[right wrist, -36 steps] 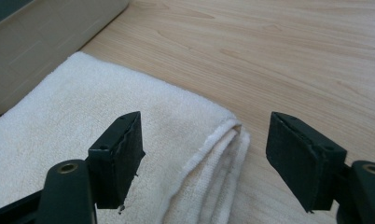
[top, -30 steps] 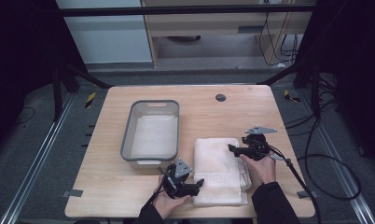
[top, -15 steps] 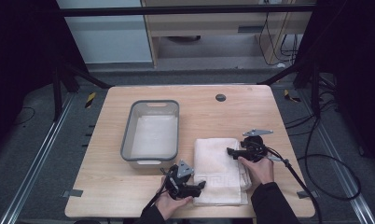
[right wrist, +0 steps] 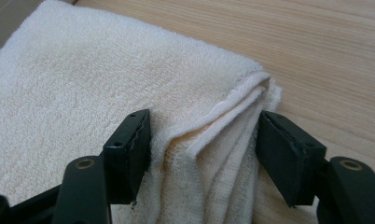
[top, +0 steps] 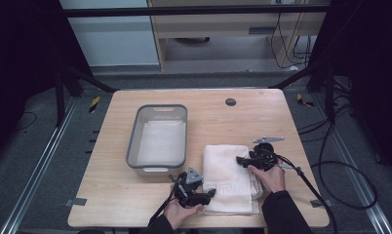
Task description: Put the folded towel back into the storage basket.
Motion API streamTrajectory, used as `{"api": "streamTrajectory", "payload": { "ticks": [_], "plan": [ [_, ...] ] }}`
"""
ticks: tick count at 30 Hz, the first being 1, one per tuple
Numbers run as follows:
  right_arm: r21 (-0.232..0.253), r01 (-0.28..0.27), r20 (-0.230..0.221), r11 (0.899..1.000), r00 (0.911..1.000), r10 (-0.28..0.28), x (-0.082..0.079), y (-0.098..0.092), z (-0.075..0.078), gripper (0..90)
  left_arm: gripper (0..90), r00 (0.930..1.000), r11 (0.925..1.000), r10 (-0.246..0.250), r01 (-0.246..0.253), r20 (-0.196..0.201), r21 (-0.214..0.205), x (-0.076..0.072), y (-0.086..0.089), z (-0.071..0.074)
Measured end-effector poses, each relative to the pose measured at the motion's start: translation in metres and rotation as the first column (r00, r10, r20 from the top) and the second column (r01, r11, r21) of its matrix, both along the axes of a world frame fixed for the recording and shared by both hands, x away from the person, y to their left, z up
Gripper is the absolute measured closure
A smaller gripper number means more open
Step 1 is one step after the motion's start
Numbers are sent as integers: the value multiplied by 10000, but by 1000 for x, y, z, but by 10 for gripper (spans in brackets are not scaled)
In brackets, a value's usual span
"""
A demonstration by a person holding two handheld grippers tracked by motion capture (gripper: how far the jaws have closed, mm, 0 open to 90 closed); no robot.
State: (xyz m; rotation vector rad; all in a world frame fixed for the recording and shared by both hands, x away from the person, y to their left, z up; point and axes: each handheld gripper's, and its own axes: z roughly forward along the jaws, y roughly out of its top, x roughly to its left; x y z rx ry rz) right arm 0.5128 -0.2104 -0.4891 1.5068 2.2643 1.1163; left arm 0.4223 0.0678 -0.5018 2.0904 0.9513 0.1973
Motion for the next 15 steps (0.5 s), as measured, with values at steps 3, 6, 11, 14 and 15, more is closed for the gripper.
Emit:
{"api": "streamTrajectory", "payload": {
  "ticks": [3,6,11,14,15],
  "plan": [
    [78,31,-151,10000,9999,-30,1,0,-1,382,363,10000,10000,-51,51,-79,-24,1,0,0],
    [204,-11,-251,9998,9997,16,2,0,-2,407,401,9998,9999,-153,152,-161,-45,1,-1,0],
    [377,-67,-419,9993,9991,82,2,0,-2,474,450,9995,9998,-190,188,-251,-90,1,-2,1],
    [521,-114,-515,9986,9986,141,2,0,-2,520,494,9984,9996,-243,237,-505,-124,3,-3,2],
    [608,-98,-586,9981,9982,134,2,0,-1,537,506,9979,9996,-263,254,-594,-157,3,-3,2]
  ]
}}
